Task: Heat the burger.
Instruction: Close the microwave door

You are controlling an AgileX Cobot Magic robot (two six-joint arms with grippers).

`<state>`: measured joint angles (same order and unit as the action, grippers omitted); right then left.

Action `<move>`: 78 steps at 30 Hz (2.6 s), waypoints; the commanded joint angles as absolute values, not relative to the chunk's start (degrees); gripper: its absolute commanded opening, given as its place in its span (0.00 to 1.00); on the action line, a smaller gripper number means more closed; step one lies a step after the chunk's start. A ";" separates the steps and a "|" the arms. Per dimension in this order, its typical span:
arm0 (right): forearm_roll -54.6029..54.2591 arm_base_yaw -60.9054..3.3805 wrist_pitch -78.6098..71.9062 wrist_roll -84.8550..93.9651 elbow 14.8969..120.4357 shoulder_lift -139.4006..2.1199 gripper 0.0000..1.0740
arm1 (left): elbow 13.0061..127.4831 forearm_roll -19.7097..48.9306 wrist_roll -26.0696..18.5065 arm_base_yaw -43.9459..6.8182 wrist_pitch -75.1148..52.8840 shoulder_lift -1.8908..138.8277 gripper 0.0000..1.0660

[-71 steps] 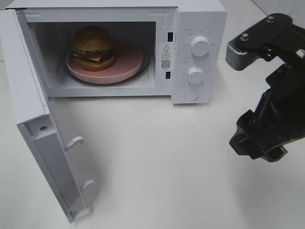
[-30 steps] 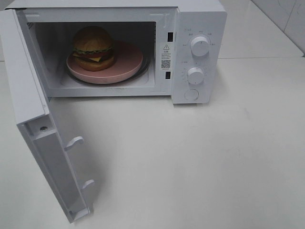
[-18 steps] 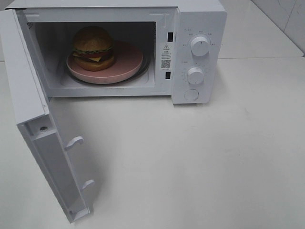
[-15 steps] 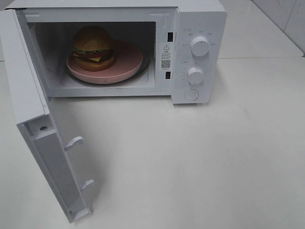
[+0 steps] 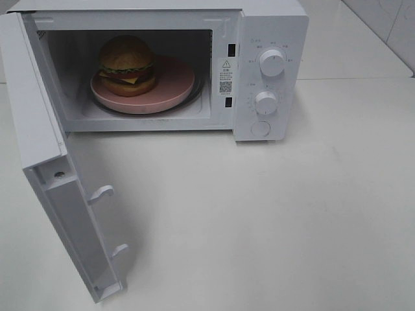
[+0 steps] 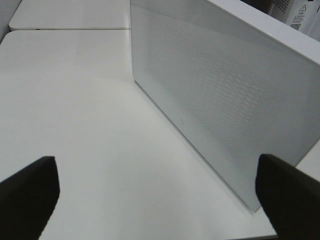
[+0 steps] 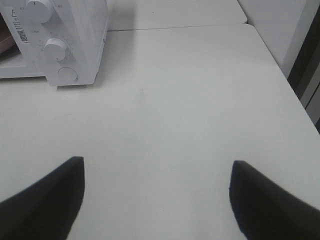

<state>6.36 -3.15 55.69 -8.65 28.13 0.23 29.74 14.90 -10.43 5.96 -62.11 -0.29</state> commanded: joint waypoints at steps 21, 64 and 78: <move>6.59 -2.81 55.18 -8.02 28.07 1.78 0.71 | 29.56 14.90 -10.31 6.07 -61.36 -1.26 0.94; 6.59 -2.81 55.18 -7.96 28.07 1.78 0.71 | 31.46 15.13 -7.56 6.07 -50.42 9.22 0.55; 6.59 -2.81 55.18 -7.96 28.07 1.78 0.71 | 31.05 12.72 -7.79 6.07 -36.21 23.72 0.00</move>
